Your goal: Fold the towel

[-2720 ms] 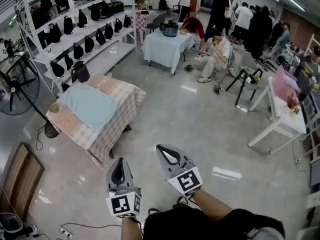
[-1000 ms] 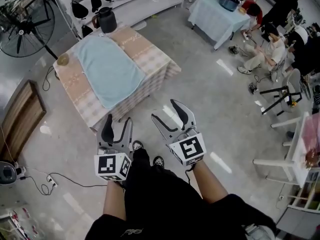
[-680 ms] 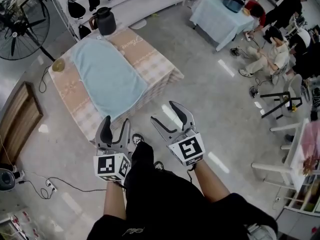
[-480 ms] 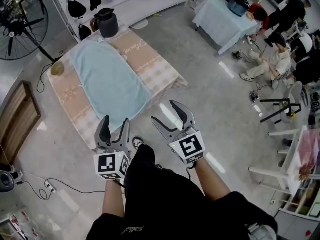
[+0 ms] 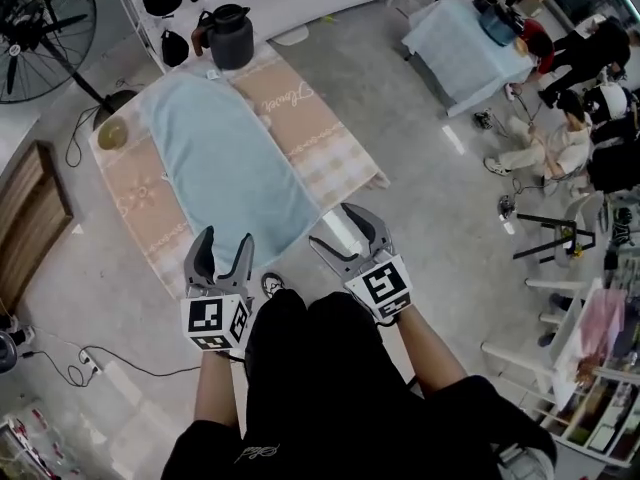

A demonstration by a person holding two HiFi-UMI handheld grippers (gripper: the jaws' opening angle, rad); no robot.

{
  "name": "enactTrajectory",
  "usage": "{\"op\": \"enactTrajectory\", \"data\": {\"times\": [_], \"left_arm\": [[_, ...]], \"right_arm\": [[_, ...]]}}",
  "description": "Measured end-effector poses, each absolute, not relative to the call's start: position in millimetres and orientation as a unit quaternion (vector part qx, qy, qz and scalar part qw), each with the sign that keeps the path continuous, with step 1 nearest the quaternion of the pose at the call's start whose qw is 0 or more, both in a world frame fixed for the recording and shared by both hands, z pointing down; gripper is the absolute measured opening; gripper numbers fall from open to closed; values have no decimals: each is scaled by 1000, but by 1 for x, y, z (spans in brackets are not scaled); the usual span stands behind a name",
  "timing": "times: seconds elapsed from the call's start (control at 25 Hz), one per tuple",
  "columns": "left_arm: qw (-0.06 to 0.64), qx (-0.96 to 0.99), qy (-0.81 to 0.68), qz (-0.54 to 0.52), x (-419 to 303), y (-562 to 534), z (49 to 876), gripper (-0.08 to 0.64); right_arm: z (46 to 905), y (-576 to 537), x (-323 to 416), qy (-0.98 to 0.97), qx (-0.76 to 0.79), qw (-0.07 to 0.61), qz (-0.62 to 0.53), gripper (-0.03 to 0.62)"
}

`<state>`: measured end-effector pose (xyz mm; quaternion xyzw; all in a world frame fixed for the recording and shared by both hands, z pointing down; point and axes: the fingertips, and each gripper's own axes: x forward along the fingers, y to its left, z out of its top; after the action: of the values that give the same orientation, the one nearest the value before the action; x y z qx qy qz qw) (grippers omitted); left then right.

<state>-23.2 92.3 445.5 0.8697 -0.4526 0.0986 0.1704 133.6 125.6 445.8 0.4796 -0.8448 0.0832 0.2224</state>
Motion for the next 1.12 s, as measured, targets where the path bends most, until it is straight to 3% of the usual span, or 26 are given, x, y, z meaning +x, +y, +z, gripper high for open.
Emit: {"op": "enactTrajectory", "data": {"times": [0.88, 1.12], "left_arm": [[326, 707, -591, 212, -62, 163, 607, 275], [293, 711, -552, 321, -61, 179, 650, 275]], "right_arm": [[601, 105, 178, -892, 247, 341, 167, 311], [633, 108, 183, -888, 209, 374, 170, 286]]}}
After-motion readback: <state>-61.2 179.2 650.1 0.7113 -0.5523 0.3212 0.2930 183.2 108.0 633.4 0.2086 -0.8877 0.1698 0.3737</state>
